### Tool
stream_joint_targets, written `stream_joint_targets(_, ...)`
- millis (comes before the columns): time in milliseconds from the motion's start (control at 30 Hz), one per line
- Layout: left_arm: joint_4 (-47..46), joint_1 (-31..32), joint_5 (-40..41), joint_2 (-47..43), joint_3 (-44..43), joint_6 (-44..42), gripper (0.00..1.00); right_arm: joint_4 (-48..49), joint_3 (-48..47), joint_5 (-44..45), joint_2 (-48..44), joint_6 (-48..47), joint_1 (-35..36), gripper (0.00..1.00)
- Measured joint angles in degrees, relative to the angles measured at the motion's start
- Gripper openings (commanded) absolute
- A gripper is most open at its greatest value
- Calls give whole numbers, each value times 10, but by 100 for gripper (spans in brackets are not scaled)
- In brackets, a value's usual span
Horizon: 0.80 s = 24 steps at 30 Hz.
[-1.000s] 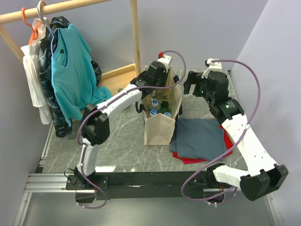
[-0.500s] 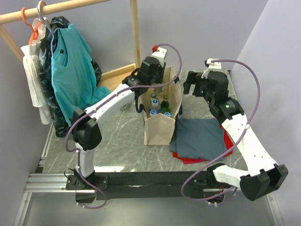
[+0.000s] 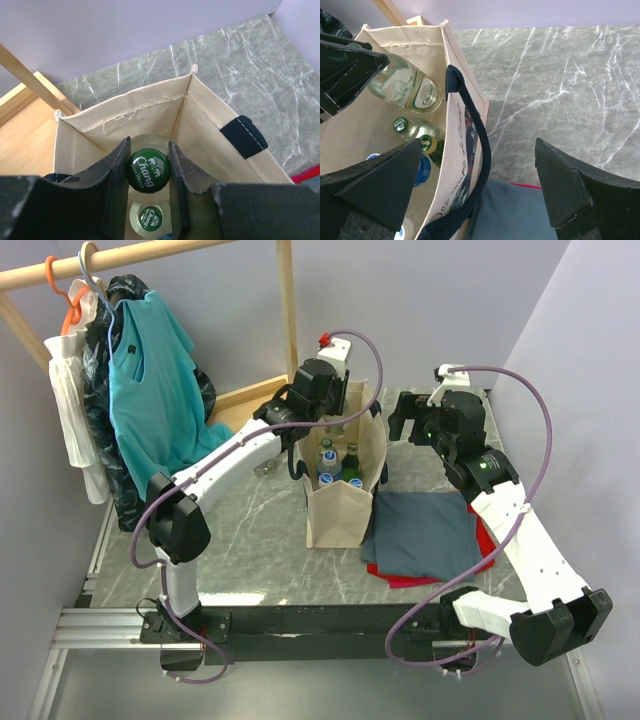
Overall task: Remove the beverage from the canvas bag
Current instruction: Take out the drink from the canvas bag.
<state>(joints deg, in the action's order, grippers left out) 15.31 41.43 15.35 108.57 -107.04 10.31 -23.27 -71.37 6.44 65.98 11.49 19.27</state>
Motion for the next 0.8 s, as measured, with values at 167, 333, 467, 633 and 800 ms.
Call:
stream_joint_targets(167,16,0,-1,0,-1,0,1,0,-1,-1,0,0,0,100)
stream_joint_targets(333,54,0,-12,0,-17,-1,1,-1,-6,-3,0,0,0,100)
stream_joint_targets(467,77,0,-25,0,-51,-1,1,-1,-7,-5,0,2,0,100)
stream_joint_targets(633,89,0,-35,-15,-68,-2,1,-1,-7,-12,0,5,0,100)
stream_joint_targets(800,106,0,-38,-27,-72,-2,1,-1,-7,-15,0,6,0,100)
